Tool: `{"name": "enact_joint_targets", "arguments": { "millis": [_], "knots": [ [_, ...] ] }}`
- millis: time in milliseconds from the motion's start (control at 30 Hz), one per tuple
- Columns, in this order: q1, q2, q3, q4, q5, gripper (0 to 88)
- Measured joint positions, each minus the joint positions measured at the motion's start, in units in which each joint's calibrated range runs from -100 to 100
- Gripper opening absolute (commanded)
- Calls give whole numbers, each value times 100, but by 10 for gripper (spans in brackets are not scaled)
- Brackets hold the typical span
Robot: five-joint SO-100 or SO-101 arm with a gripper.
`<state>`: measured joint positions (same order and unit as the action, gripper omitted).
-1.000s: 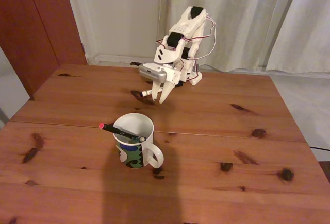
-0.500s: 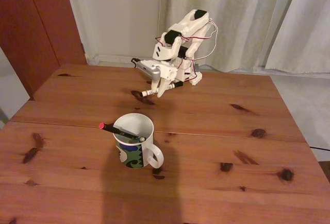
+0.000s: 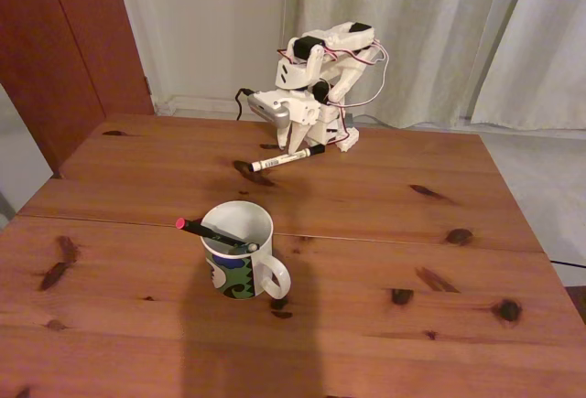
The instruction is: Clean up the desk and place the pens and markers into the cup
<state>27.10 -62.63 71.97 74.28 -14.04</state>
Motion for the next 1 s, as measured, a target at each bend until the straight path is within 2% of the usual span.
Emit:
{"name": "enact_joint_targets", "arguments": {
  "millis": [267, 533, 867, 1000],
  "knots": [
    [352, 0, 170, -8, 39, 127],
    [697, 0, 467, -8, 440, 127],
    [880, 0, 679, -8, 664, 128],
    [902, 0, 1019, -415, 664, 129]
  ]
}}
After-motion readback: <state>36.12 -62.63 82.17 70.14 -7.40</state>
